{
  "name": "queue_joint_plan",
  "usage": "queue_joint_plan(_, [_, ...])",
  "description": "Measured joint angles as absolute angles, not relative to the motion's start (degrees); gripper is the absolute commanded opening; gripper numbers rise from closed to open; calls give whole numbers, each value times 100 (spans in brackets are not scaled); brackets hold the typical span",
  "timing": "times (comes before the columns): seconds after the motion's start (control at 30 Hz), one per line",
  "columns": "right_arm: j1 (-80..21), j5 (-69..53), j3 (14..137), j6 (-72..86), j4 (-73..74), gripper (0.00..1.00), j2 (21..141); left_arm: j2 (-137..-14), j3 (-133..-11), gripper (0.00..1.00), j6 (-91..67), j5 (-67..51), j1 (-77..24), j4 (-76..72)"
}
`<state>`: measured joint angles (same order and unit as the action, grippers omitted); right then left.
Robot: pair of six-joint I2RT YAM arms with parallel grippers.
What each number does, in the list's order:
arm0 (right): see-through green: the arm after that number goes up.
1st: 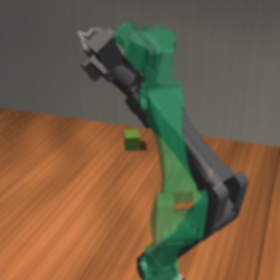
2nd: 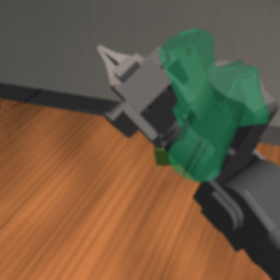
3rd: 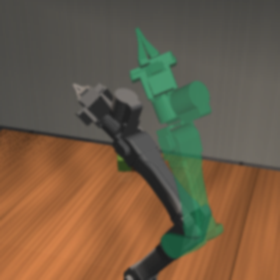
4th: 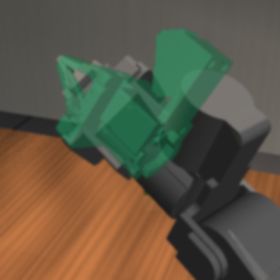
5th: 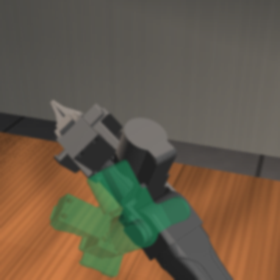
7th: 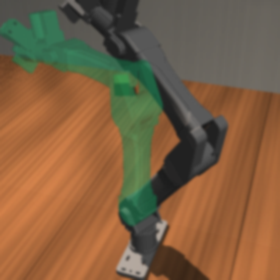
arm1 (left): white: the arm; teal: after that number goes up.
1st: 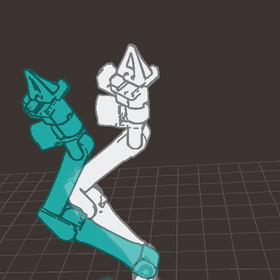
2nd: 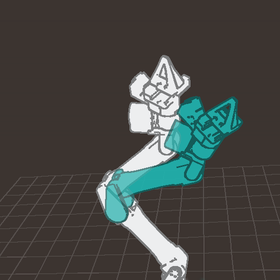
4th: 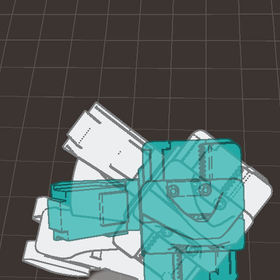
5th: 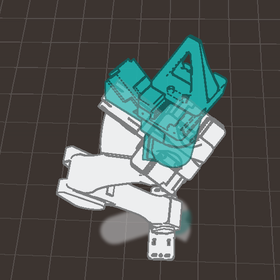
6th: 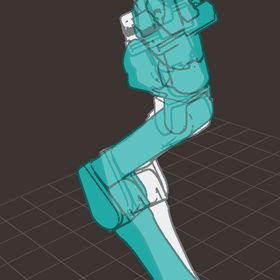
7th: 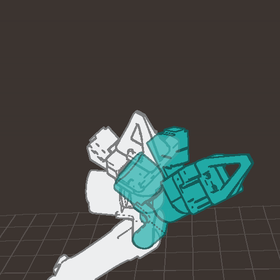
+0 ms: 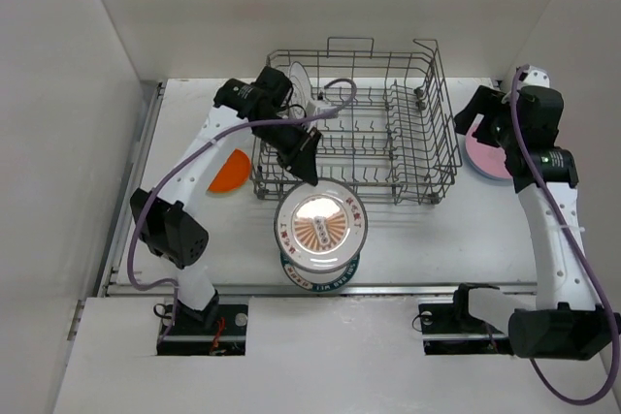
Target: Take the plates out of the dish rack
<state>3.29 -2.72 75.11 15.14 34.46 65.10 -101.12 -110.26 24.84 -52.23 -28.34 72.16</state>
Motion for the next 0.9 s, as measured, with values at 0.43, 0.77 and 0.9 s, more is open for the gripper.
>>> queue_joint_plan(0.43, [329, -141, 6845, 1474, 3656, 85, 5500, -9485, -9052, 0, 2998, -4665, -3546, 6794])
queue_joint_plan(0.77, [329, -40, 6687, 1496, 3844, 85, 5120, -9384, -8396, 0, 2805, -3850, -4130, 5542])
queue_joint_plan(0.9, [329, -38, 6657, 1498, 3913, 85, 4976, -9369, -8309, 0, 2801, -3494, -4224, 5238])
